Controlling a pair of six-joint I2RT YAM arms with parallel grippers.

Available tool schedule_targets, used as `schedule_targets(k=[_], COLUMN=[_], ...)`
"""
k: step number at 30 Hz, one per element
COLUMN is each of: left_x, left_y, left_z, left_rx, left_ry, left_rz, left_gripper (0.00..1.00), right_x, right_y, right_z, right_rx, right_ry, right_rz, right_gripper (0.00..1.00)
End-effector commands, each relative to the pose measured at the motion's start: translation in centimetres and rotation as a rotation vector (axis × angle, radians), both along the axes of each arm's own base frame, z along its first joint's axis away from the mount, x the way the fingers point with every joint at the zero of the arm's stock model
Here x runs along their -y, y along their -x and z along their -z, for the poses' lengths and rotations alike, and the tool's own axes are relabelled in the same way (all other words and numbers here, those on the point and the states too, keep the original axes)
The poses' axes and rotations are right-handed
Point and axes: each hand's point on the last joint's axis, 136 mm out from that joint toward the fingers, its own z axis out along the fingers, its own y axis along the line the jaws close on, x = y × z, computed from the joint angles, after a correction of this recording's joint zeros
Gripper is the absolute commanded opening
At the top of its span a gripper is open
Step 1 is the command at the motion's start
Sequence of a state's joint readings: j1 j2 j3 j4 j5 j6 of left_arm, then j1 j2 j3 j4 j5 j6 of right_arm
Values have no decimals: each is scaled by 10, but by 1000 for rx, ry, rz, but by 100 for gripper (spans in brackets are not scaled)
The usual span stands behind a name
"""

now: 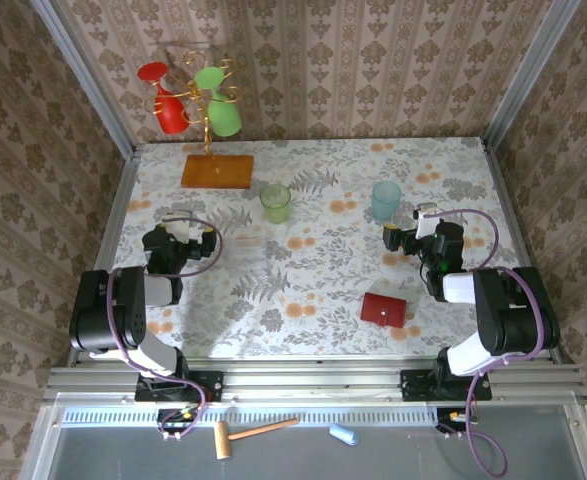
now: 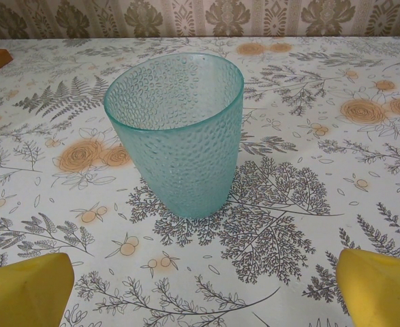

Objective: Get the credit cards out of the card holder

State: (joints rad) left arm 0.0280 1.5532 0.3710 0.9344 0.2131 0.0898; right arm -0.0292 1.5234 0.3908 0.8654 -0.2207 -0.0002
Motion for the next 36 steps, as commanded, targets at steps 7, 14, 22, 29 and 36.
schedule_targets(k=[7,14,22,29,36], left_x=[1,-6,-12,-14,6], left_y=[2,8,16,20,28], left_z=[-9,-25,-49,-58,-59], left_rx=[42,70,38,-121,-336], left_ry=[7,-18,-47,116,192], left_rz=[13,-57,-149,-240,-204], left_gripper=[100,100,100,100,91], right_x=[1,1,-3,-14,-18], right_y=[-2,-2,14,33,48], right_z=[-6,-18,-39,-50,-62], right_rx=[21,7,-66,-126,-171], right_ry=[17,37,32,-1,-50], right_rz=[4,19,26,12,45], right_gripper=[100,100,99,95,92])
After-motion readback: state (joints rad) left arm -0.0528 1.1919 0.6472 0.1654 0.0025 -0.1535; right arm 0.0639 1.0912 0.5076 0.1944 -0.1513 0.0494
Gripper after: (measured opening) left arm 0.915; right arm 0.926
